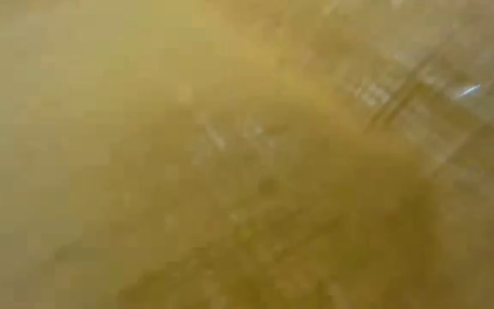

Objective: Set table place
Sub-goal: Fold the yellow table napkin

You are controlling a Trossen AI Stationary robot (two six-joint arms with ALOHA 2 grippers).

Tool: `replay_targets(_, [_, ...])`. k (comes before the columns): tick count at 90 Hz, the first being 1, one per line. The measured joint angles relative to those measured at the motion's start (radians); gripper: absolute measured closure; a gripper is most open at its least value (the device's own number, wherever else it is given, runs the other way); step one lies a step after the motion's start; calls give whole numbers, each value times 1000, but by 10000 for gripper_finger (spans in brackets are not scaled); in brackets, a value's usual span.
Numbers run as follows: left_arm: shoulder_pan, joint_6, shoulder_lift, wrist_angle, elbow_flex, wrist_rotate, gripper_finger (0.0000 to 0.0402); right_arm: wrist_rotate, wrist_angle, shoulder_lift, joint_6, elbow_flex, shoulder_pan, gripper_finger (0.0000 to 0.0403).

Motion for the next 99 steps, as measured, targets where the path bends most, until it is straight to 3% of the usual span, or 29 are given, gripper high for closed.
replay_targets(23, [38, -112, -13, -359, 0, -76, 256, -21, -108, 0, 206, 0, 58, 403])
replay_targets(37, [73, -117, -13, -470, 0, -83, 256, -22, -185, 0, 372, 0, 104, 403])
replay_targets(51, [124, -59, -13, -482, 0, -133, 256, -8, -220, 0, 486, 0, 134, 403])
replay_targets(77, [230, 42, 8, -516, 1, -136, 256, 30, -200, 0, 489, 0, 115, 403])
replay_targets(86, [248, 39, 23, -526, -13, -75, 256, 30, -198, 0, 490, 0, 111, 403])
replay_targets(99, [262, 0, 27, -516, -126, 43, 256, 29, -170, 0, 523, 0, 135, 403])
